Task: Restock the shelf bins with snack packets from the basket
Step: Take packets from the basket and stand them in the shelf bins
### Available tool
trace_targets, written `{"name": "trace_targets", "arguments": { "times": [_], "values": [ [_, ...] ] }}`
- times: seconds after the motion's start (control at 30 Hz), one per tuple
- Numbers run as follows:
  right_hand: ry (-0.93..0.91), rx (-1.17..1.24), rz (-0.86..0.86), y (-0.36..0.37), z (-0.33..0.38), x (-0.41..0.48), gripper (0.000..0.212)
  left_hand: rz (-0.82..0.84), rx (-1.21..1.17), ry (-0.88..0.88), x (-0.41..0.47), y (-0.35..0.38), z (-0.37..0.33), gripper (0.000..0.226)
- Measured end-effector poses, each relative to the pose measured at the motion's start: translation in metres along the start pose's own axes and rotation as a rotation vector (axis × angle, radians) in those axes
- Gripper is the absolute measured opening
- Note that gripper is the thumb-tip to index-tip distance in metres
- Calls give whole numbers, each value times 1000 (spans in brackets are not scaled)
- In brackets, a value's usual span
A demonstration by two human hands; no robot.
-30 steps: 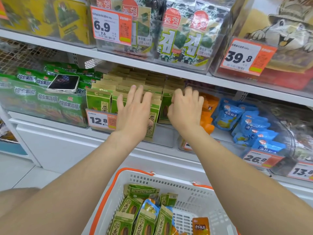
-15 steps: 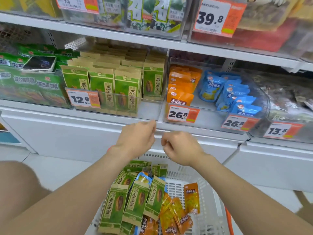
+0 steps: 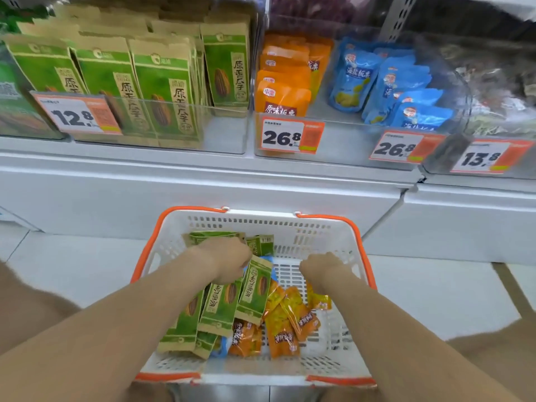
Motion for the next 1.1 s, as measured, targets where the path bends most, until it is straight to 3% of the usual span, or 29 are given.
{"name": "trace_targets", "arguments": {
  "times": [0.2, 0.53, 0.63, 0.8, 0.93, 1.1],
  "values": [
    [37, -192, 115, 36, -21, 16, 57, 30, 15, 52, 19, 19, -20, 23],
    [63, -315, 136, 41, -28, 27, 50, 52, 22, 54, 32, 23, -16, 22],
    [43, -253, 129, 35, -23, 28, 47, 54, 20, 55, 31, 20, -16, 21],
    [2, 69, 145, 29, -8, 24, 37, 40, 22, 54, 29, 17, -17, 23],
    [-16, 207, 168, 20, -2, 15, 75, 44, 15, 43, 26, 17, -15, 24],
    [-57, 237, 101, -24, 5, 1, 41, 50, -136, 9, 20, 5, -10, 28]
  ]
}}
Point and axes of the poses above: each hand's wrist, its own x-axis towards the middle knuckle, its own y-axis out of the palm, z = x × y, the point moved 3 cm from there along x, towards the middle knuckle, and after that the axes turned 4 degrees about -y, right-handed, at the moved point
